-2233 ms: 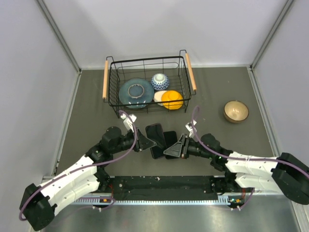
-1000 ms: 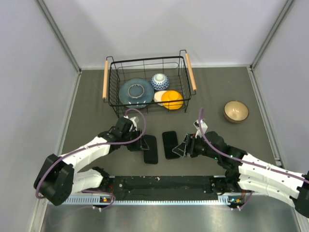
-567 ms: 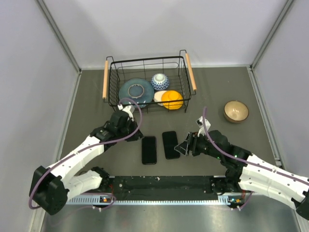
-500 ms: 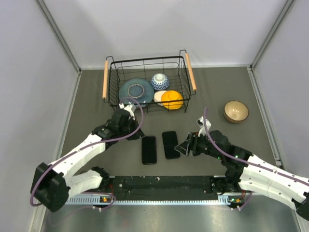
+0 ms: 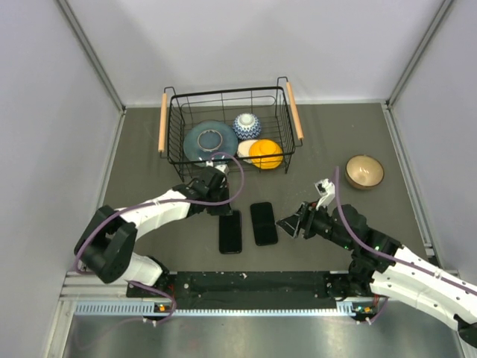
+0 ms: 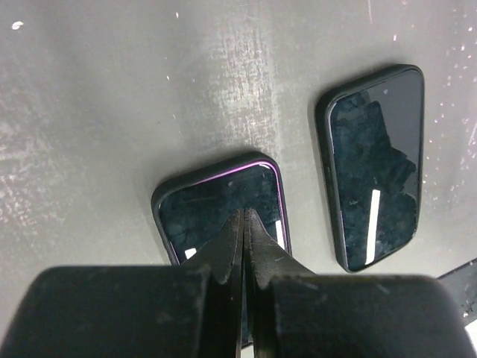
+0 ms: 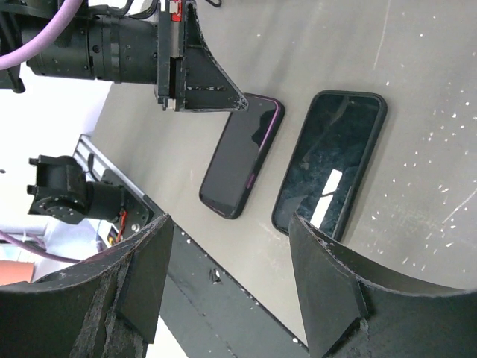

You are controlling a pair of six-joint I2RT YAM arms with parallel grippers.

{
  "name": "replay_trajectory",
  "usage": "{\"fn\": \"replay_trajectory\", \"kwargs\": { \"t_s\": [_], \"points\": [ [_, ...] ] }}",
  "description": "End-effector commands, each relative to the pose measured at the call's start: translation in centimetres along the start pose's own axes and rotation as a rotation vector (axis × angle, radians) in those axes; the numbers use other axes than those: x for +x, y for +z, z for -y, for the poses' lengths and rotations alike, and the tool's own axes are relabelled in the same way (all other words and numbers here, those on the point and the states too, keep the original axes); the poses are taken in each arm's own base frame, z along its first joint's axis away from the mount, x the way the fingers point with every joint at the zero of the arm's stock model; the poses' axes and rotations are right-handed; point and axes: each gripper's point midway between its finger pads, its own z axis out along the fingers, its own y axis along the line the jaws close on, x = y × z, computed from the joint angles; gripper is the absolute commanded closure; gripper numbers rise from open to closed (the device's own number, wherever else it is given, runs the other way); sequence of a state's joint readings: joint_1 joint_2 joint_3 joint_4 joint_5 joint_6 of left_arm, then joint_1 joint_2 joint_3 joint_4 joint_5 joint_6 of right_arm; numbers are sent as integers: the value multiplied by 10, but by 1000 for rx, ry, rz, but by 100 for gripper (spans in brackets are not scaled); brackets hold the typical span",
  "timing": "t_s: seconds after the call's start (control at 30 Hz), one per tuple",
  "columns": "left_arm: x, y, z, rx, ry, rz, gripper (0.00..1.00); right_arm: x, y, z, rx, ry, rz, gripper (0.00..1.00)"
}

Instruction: Put the phone into the phone case

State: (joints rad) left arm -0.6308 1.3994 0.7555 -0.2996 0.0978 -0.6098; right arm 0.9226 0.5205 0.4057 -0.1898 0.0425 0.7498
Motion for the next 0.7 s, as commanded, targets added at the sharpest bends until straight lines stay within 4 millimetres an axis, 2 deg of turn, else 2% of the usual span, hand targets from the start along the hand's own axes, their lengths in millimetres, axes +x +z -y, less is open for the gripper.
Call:
{"fn": "replay_trajectory", "kwargs": {
  "t_s": [0.0,0.47,0.67],
  "points": [
    [-23,10,15,20,34,62,100,-6,1,3,33,-24,18,37],
    [8,33,10,-55,75,-15,100,-7,0,7,48,-29,29,37],
    [28,35,-17,-198,39,-58,100,-1,0,8,43,-19,5,40]
  ]
}}
